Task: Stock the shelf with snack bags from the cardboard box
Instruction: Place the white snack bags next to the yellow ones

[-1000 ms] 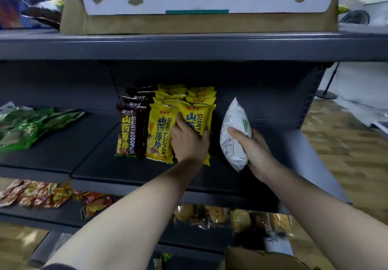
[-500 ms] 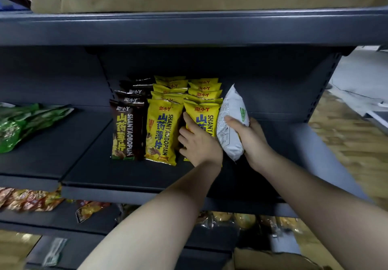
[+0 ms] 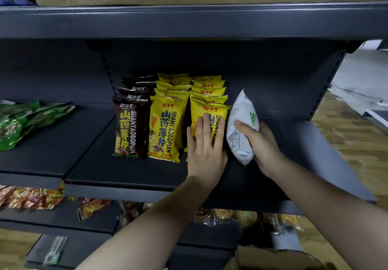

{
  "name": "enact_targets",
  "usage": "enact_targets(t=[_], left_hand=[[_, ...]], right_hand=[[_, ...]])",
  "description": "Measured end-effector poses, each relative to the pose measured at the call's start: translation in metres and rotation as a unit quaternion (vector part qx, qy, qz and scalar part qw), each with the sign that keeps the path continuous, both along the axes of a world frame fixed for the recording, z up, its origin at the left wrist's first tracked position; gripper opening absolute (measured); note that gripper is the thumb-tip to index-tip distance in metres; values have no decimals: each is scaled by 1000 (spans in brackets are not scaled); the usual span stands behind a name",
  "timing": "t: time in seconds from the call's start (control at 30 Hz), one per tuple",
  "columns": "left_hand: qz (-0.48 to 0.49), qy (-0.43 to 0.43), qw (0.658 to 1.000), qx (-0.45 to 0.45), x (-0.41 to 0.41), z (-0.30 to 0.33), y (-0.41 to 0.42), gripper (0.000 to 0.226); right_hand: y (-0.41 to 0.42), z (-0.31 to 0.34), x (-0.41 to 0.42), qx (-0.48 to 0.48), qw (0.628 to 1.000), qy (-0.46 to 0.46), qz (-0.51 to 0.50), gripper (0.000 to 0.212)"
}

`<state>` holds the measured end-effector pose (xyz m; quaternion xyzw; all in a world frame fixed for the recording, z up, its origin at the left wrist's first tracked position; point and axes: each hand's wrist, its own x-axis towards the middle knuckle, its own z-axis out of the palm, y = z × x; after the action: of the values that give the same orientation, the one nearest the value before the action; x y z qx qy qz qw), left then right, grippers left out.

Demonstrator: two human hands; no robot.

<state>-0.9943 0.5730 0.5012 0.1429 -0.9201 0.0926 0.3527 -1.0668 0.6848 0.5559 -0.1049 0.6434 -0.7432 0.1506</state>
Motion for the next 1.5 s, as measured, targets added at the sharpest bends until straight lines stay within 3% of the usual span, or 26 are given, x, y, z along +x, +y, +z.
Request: enact_targets(t=[0.1,0.37,0.57,0.67,0.77,0.87,0.97,1.0,1.07,1.13,1.23,1.37,1.5], left_hand=[[24,3,1000,13,-8,-2,-7,82],[37,-14,997,65,-20,-5,-7,104],[33,-33,995,84,-6,6,-4,77],[-2,-3,996,85,3,7,-4,69],[-88,57,991,85,10,13,0,60],[-189,72,965,168,18,28,19,53],[-190,-5,918,348,18,46,39,73],[-200,-32,892,405,12,47,41,73],[-265,-53,805,528,-2,46,42,63],[-312,-59,746,585,-12,44,43,66],[-306,-30,739,600,-22,43,44,71],[-307,12,683,663,-34,46,40,59],[-293,17,692,660,-55,40,40,55]], right_hand=[[0,1,1,2,1000,19,1,30],[-4,-5,1,11,1000,17,4,33],[-5,-2,9,30,997,62,-19,26],[-7,2,12,35,994,87,-46,20],[-8,5,14,37,991,106,-76,31],[-8,6,15,32,989,110,-99,44],[-4,12,16,6,989,88,-120,50],[-1,14,14,-4,990,79,-120,48],[5,16,9,-14,992,52,-114,42],[12,18,2,2,994,44,-103,33],[22,20,-9,25,998,42,-37,31],[36,20,-28,12,995,-7,98,38],[29,15,-55,-20,995,-4,100,50]])
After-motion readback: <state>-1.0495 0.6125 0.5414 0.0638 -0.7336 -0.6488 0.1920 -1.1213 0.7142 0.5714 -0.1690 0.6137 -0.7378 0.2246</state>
